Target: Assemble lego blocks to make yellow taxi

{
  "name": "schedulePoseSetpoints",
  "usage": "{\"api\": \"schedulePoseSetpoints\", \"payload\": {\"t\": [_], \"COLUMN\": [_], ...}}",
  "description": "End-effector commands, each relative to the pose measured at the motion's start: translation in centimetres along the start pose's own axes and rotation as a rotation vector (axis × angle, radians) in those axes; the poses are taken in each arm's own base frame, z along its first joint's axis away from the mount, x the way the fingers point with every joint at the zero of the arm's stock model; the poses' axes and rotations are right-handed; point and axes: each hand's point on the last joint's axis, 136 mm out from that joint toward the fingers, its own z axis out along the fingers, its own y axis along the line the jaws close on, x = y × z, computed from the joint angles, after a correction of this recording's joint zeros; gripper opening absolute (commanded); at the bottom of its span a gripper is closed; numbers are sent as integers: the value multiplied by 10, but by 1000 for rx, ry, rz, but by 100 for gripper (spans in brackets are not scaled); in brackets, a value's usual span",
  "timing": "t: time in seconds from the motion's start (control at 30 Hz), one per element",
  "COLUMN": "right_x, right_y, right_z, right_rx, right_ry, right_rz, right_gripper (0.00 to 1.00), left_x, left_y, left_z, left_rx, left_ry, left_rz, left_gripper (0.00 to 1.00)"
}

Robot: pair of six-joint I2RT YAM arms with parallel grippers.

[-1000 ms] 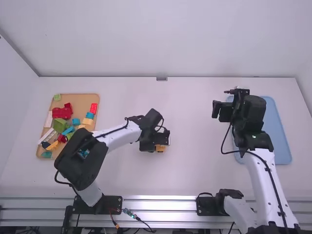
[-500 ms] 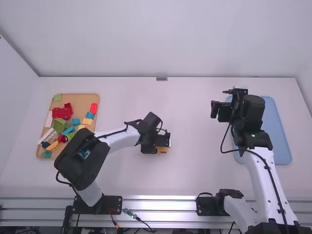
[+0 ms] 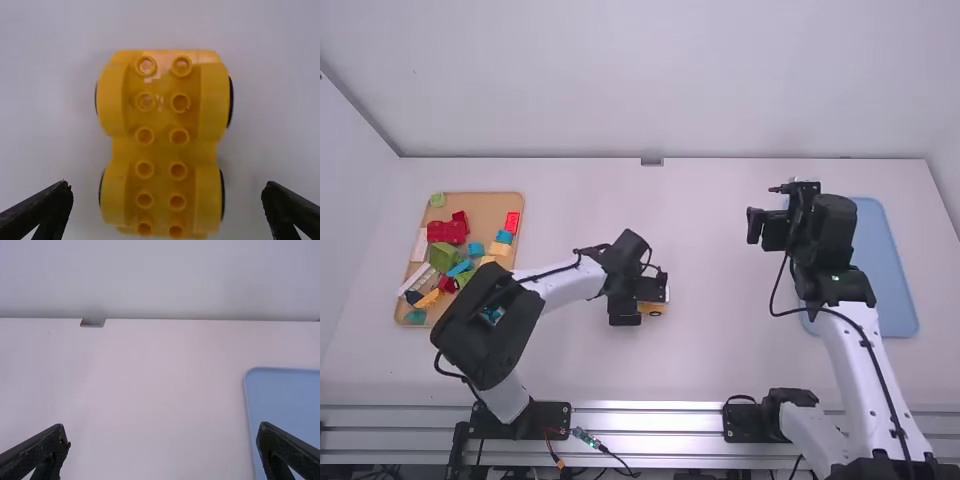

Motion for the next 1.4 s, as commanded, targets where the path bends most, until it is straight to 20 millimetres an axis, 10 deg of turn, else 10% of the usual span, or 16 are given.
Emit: {"api": "schedulePoseSetpoints", "payload": {"t": [0.0,0.33,0.57,0.97,1.37], "right_x": [-7,-2,25,48,46], "right_y": [1,39,64,99,107], "right_z": [-2,2,31,69,72], "right_rx": [-6,-164,-237,-338,-353], "right_ry": [-11,0,92,267,265], "right_rz": [-7,-169,-251,-347,-379], "right_gripper": [99,99,99,99,99], "left_x": [-15,7,103,242,320], "left_y": [21,81,145,153,120], "left_z": [-30,-137,-178,-162,-141], "left_rx": [-60,-273,-480,-566,-528], "left_ry": [-48,-154,-245,-157,-32], "left_rz": [-2,-212,-858,-1521,-1764], "left_gripper": [99,99,99,99,91]}}
